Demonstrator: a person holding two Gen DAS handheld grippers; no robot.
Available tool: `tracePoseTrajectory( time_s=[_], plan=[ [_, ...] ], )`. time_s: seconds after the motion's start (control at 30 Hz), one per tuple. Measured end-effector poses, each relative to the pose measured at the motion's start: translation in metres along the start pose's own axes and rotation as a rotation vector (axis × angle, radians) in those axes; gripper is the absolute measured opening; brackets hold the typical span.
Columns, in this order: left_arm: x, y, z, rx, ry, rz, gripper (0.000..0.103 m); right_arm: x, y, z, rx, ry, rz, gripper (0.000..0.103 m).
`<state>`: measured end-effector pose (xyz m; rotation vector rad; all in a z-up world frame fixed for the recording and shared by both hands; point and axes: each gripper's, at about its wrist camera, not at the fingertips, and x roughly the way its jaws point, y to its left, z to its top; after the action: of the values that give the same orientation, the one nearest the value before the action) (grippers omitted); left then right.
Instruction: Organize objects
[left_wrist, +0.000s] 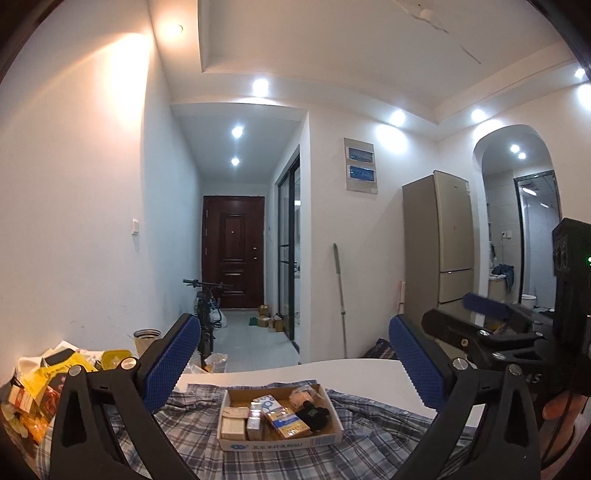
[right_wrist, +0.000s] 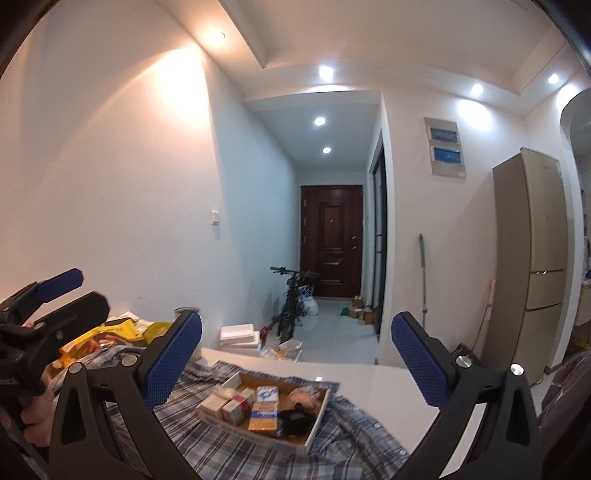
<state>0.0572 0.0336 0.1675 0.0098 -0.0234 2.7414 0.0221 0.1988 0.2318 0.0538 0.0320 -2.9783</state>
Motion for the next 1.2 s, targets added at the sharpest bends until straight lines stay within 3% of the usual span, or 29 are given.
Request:
tracePoseTrajectory(
  time_s=[0.1,0.17,0.3,0.5,0.7,0.9,1.2],
  plan=[
    [-0.015,-0.001,-0.004,-0.013,-0.022,-0.003,0.103,-0.009,-0.002,-0.006,0.065,0.034,0.128,0.103],
    [-0.024,-0.003,-0.009,-0.008,-0.042,0.013,0.103,-0.019,0.000,-0.010,0.066,0.019,0.147,0.103],
    [-0.036,-0.005,-0.026,0.010,-0.066,0.058,0.103,-0.041,0.009,-0.024,0.014,-0.063,0.042,0.103],
    [-0.029,-0.001,-0.059,0.021,-0.035,0.098,0.103,-0.042,0.012,-0.058,0.019,-0.029,-0.023,0.103],
    [-0.013,0.012,-0.094,-0.014,0.005,0.109,0.103,-0.039,0.016,-0.092,-0.060,-0.073,-0.219,0.103],
    [0.000,0.018,-0.117,-0.023,0.034,0.131,0.103,-0.022,0.006,-0.111,0.006,-0.005,-0.156,0.103],
    [0.012,0.009,-0.146,0.070,0.030,0.119,0.103,0.013,-0.022,-0.143,0.100,0.107,-0.169,0.103]
  ],
)
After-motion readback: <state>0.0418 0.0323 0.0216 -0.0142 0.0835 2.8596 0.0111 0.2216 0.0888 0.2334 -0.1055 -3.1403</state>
